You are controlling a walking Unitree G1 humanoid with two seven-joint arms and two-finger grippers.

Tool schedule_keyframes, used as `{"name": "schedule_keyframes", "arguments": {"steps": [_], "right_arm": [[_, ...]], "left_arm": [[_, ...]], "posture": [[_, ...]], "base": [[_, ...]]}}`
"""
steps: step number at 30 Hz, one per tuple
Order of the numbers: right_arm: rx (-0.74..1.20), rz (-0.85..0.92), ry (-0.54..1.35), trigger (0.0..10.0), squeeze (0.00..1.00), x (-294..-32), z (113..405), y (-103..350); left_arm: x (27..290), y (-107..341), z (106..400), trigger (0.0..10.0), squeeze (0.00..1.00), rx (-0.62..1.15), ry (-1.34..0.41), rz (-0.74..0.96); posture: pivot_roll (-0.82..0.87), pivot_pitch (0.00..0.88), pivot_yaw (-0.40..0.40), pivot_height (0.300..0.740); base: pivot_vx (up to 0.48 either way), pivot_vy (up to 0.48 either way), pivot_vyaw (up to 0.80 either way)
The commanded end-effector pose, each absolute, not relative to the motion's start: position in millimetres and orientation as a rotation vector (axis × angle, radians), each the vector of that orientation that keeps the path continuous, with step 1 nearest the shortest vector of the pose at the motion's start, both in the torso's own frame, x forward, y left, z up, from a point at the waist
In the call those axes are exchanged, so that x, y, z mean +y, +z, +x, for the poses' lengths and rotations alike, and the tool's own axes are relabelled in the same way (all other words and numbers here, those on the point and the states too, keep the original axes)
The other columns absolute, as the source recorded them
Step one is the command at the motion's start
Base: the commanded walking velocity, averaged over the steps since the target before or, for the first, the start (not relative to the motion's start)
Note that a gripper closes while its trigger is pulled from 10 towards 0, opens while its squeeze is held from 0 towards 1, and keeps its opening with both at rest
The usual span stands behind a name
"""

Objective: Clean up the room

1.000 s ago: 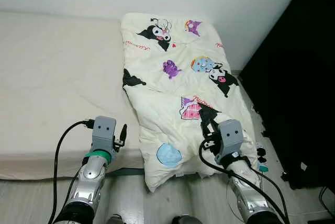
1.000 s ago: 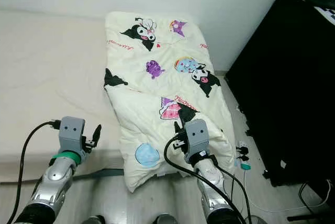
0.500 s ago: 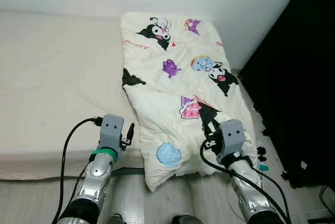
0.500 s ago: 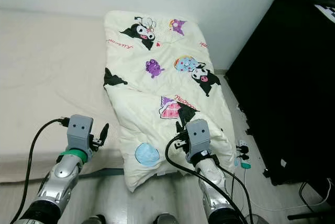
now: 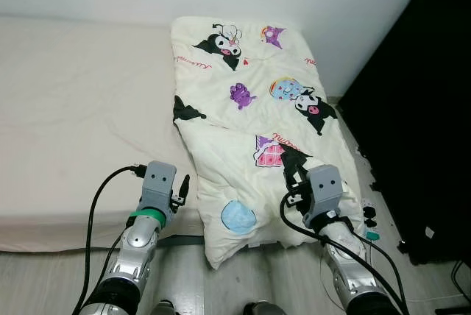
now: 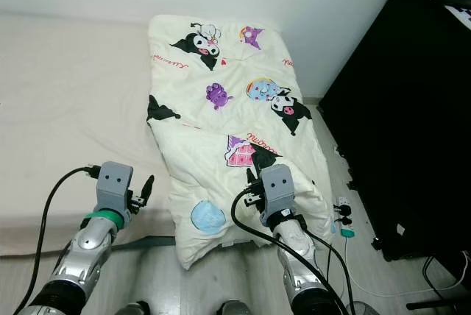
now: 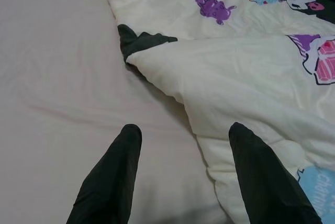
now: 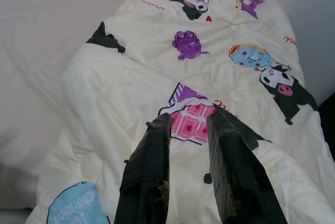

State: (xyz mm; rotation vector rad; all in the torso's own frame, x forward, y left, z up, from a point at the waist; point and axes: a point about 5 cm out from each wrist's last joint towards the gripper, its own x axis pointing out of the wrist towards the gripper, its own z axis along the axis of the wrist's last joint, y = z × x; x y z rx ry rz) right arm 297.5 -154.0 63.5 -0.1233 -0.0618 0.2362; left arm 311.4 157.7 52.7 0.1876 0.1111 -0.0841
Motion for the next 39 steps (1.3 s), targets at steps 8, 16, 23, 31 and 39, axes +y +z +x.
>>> {"name": "schedule_keyframes", "arguments": {"steps": [8,16,23,31,39], "right_arm": [[-0.048,-0.112,0.225,10.0,0.00,-154.4,295.0,58.5],[-0.043,-0.112,0.227,10.0,0.00,-154.7,293.8,57.1],[-0.042,-0.105,0.228,10.0,0.00,-152.0,293.1,55.7],[-0.042,-0.099,0.232,10.0,0.00,-149.2,294.5,56.3],[-0.054,-0.098,0.252,10.0,0.00,-144.6,296.2,59.1]], "left_arm": [[155.8,44.4,307.2,10.0,0.00,0.148,-0.098,0.185],[156.1,43.3,306.4,10.0,0.00,0.150,-0.096,0.186],[157.1,43.4,306.4,10.0,0.00,0.150,-0.098,0.191],[162.8,51.3,309.5,10.0,0.00,0.120,-0.075,0.185],[170.3,58.4,312.7,10.0,0.00,0.100,-0.044,0.169]], "posture": [[-0.03,0.072,-0.067,0.740],[-0.02,0.077,-0.065,0.740],[-0.02,0.081,-0.062,0.740],[0.00,0.080,-0.069,0.740],[-0.01,0.101,-0.064,0.740]], "base": [[0.000,0.000,0.00],[0.000,0.000,0.00],[0.000,0.000,0.00],[0.000,0.000,0.00],[0.000,0.000,0.00]]}}
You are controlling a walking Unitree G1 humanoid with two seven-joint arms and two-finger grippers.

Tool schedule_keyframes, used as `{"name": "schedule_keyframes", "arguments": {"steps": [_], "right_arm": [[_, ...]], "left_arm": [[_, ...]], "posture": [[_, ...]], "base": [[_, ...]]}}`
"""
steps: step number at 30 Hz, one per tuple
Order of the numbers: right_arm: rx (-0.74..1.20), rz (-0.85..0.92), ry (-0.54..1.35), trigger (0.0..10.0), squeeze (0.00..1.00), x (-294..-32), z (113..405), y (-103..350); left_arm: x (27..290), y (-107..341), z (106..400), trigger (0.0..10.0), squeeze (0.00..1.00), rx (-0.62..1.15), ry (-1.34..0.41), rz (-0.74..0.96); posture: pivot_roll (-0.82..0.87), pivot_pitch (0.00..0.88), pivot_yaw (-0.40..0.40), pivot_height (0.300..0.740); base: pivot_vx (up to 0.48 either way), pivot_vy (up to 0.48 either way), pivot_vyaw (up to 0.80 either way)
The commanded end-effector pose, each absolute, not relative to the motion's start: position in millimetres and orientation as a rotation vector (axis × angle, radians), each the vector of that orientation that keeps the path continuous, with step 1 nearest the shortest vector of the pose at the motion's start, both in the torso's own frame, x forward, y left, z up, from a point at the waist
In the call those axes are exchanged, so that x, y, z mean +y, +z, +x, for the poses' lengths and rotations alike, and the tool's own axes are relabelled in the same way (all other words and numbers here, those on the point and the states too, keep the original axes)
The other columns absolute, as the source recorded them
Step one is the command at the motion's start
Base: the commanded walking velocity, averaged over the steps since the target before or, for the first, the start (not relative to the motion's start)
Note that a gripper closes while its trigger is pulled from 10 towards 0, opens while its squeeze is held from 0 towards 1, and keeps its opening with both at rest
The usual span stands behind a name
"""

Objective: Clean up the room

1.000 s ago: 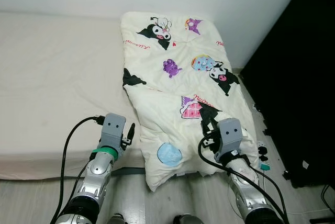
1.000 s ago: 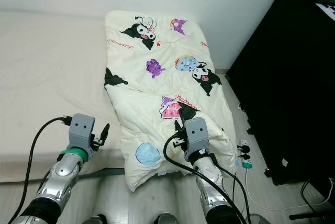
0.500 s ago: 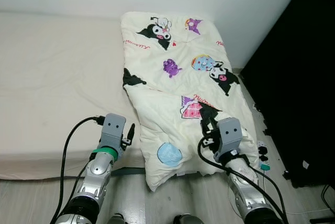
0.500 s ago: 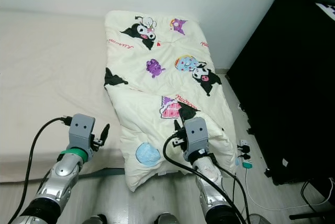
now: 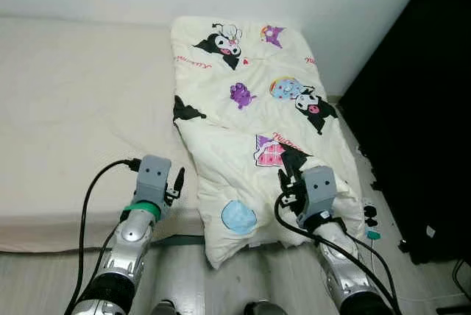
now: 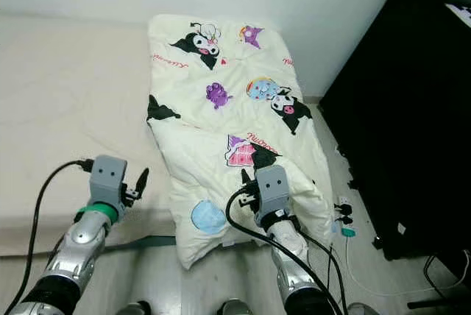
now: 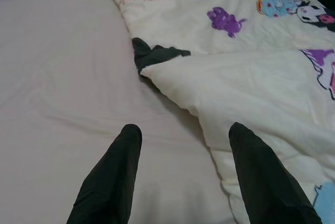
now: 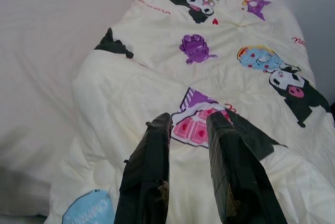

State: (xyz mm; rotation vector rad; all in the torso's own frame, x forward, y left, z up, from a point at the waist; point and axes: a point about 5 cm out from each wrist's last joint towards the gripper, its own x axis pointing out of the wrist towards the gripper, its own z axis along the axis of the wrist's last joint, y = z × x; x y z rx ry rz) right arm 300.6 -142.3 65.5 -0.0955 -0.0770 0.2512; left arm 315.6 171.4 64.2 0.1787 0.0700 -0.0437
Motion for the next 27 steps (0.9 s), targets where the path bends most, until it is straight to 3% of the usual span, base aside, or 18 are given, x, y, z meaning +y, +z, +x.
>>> {"name": "schedule_keyframes", "arguments": {"steps": [1,27], "right_arm": [[-0.054,-0.098,0.252,10.0,0.00,-144.6,296.2,59.1],[-0.041,-0.089,0.206,10.0,0.00,-153.3,287.6,52.5]], "left_arm": [[170.3,58.4,312.7,10.0,0.00,0.100,-0.044,0.169],[165.7,47.9,306.8,10.0,0.00,0.149,-0.099,0.209]], "posture": [[-0.01,0.101,-0.064,0.740],[-0.03,0.115,-0.028,0.740]], "base": [[0.000,0.000,0.00],[0.000,0.000,0.00]]}}
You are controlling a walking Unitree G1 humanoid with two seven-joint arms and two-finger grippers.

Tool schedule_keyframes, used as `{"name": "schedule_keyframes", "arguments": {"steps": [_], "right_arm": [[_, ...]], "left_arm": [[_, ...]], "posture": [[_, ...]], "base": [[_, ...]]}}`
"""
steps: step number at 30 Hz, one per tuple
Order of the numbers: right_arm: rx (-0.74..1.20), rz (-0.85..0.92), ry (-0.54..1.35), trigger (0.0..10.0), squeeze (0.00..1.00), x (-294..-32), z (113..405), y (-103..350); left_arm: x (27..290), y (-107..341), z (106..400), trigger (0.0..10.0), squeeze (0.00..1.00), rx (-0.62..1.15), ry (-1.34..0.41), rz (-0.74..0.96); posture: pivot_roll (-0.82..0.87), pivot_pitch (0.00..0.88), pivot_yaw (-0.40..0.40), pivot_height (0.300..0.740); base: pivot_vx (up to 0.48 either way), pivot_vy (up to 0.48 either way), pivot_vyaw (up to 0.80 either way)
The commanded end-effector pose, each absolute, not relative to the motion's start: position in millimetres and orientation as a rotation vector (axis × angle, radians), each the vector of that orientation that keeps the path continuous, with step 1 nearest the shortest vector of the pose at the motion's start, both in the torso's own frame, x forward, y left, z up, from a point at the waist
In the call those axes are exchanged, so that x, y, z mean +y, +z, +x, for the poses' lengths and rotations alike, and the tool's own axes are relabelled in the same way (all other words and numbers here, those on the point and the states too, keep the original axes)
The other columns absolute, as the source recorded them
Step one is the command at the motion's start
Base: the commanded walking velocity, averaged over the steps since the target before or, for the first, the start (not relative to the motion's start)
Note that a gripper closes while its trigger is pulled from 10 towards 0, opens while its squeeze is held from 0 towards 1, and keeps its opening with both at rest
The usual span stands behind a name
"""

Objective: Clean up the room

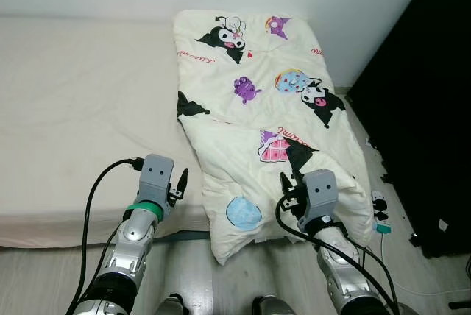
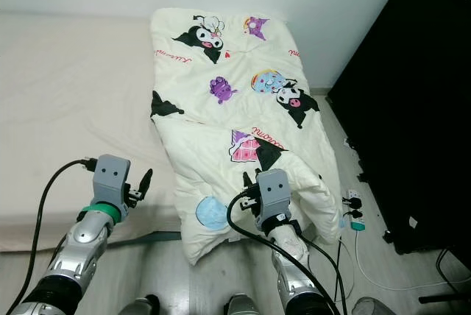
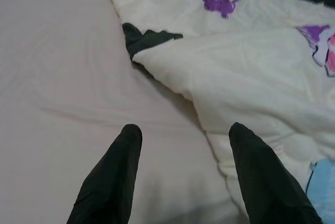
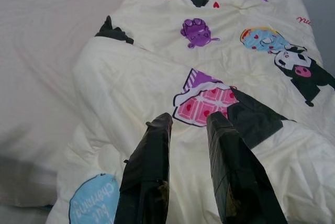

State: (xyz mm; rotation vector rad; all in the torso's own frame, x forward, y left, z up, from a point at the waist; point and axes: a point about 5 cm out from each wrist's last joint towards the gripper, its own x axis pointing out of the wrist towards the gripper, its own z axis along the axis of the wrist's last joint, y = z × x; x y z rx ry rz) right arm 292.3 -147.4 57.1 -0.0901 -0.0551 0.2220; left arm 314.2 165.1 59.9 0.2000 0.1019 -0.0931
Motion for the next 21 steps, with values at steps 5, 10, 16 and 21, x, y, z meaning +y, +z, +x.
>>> {"name": "schedule_keyframes", "arguments": {"steps": [5,10,16,21], "right_arm": [[-0.026,-0.083,0.207,10.0,0.00,-151.9,286.1,49.1],[-0.017,-0.070,0.188,10.0,0.00,-154.1,285.5,47.8],[0.008,-0.077,0.181,10.0,0.00,-170.1,284.8,46.8],[0.018,-0.074,0.189,10.0,0.00,-176.5,287.3,48.9]], "left_arm": [[166.7,43.9,305.7,10.0,0.00,0.178,-0.106,0.211],[165.9,49.3,314.4,10.0,0.00,0.190,-0.047,0.075],[165.2,70.2,330.9,10.0,0.00,0.103,-0.005,0.093],[164.6,79.9,334.1,10.0,0.00,0.052,0.000,0.114]], "posture": [[-0.03,0.106,-0.024,0.740],[-0.06,0.089,-0.015,0.740],[-0.07,0.064,-0.089,0.740],[-0.05,0.062,-0.125,0.740]], "base": [[0.000,0.000,0.00],[0.000,0.000,0.00],[0.000,0.000,0.00],[0.000,0.000,0.00]]}}
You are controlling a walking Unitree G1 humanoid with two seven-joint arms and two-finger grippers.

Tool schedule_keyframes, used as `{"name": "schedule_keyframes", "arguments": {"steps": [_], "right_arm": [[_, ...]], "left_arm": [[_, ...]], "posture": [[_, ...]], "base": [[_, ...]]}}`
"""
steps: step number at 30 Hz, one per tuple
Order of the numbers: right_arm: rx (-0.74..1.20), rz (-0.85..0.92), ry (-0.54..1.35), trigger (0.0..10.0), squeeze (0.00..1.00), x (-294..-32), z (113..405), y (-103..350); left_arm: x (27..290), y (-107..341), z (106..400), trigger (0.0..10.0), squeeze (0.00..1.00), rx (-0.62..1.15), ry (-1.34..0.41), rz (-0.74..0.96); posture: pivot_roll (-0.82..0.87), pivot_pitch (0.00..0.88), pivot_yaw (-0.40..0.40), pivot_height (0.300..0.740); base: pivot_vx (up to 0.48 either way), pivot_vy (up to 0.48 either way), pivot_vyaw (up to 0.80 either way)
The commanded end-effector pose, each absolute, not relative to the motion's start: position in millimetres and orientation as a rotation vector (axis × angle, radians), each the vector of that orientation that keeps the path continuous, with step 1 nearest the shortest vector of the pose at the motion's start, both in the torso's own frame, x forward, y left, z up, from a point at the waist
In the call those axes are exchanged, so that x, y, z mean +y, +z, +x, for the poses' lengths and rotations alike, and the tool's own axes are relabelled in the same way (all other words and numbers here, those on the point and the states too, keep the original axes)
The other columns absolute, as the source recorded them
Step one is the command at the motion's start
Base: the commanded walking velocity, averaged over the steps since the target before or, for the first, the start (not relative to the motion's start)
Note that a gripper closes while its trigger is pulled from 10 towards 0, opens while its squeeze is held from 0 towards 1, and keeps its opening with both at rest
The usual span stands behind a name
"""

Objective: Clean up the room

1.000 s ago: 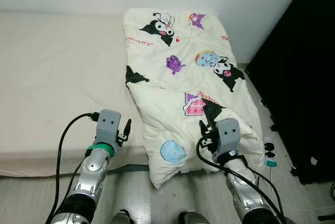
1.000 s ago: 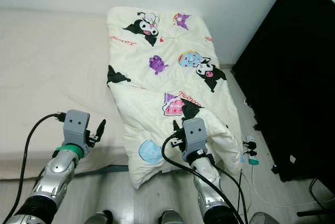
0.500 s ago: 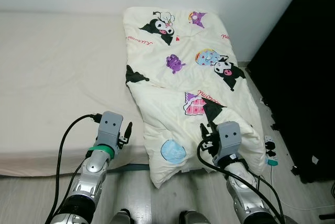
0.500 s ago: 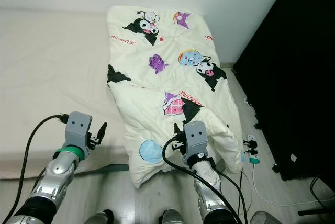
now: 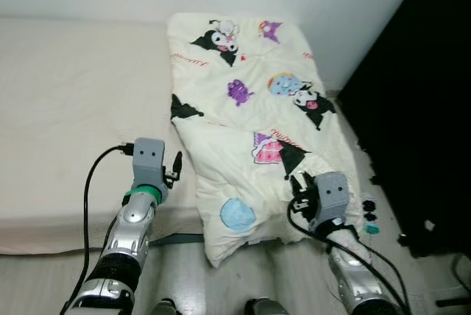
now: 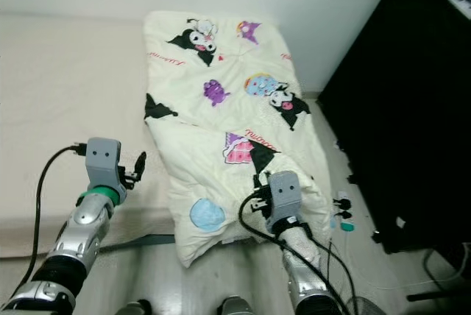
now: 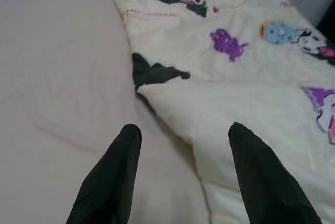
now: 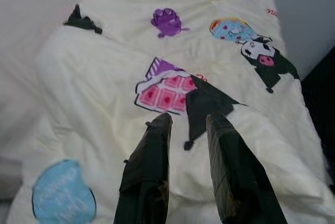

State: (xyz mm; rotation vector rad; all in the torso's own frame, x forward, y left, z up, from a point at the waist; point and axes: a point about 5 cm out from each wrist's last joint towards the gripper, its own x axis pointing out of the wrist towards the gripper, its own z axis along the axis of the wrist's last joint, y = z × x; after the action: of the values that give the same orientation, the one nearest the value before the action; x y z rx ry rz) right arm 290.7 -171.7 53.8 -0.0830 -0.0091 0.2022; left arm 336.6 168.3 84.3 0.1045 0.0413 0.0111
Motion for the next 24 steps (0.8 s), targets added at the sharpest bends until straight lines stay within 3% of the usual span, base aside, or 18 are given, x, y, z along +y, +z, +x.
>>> {"name": "schedule_keyframes", "arguments": {"steps": [1,8,13,24], "right_arm": [[0.023,-0.066,0.193,10.0,0.00,-179.5,289.9,50.3],[0.034,-0.028,0.263,10.0,0.00,-171.7,301.9,56.5],[0.002,-0.017,0.346,10.0,0.00,-151.0,307.2,64.0],[0.003,0.026,0.279,10.0,0.00,-153.2,301.6,58.7]], "left_arm": [[162.1,82.9,333.2,10.0,0.00,0.029,-0.002,0.114],[138.5,81.8,314.0,10.0,0.00,-0.026,-0.093,0.165],[137.2,77.2,308.3,10.0,0.00,-0.017,-0.077,0.152],[135.6,77.0,310.1,10.0,0.00,-0.003,-0.144,0.210]], "posture": [[-0.04,0.061,-0.147,0.740],[0.03,0.072,-0.198,0.740],[0.03,0.073,-0.181,0.740],[0.01,0.076,-0.101,0.740]], "base": [[0.000,0.000,0.00],[0.000,0.000,0.00],[0.000,0.000,0.00],[0.000,0.000,0.00]]}}
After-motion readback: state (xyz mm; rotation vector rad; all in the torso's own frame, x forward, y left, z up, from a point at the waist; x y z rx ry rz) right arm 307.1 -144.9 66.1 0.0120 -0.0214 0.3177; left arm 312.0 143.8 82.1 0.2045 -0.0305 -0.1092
